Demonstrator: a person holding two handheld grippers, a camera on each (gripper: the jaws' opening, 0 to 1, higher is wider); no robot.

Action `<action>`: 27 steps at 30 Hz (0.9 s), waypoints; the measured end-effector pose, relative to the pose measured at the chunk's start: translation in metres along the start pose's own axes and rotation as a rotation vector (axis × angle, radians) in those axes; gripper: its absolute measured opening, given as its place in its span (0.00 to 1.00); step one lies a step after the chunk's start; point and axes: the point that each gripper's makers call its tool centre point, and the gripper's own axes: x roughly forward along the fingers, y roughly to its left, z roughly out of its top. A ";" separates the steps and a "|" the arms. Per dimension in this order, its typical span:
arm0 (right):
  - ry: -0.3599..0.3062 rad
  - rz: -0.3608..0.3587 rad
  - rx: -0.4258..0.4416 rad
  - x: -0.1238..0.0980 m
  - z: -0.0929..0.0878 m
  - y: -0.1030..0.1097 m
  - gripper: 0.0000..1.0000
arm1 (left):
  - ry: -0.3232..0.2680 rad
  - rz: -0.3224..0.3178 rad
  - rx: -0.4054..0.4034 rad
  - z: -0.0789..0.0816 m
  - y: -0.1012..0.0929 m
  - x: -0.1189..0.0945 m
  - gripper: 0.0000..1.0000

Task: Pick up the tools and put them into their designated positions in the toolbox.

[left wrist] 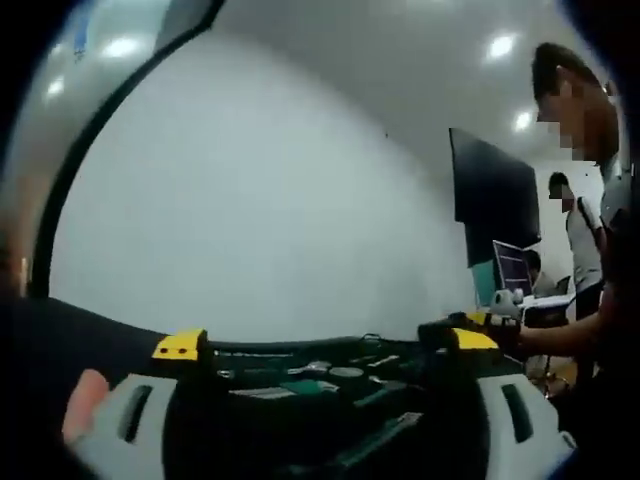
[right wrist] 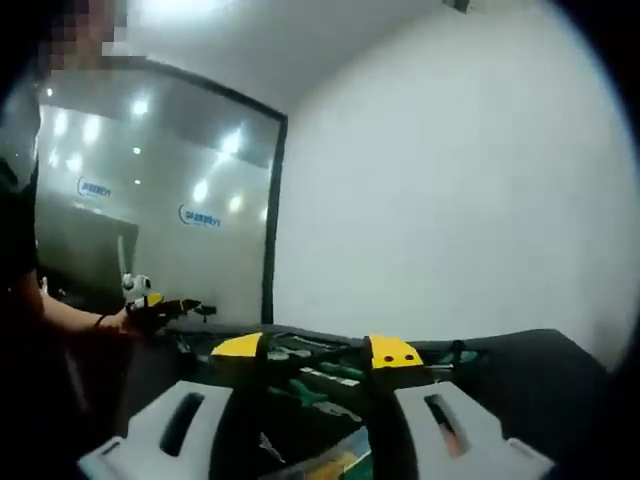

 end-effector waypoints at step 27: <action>0.034 -0.048 -0.024 0.001 -0.009 -0.009 0.57 | 0.030 -0.085 -0.008 -0.006 -0.009 0.003 0.71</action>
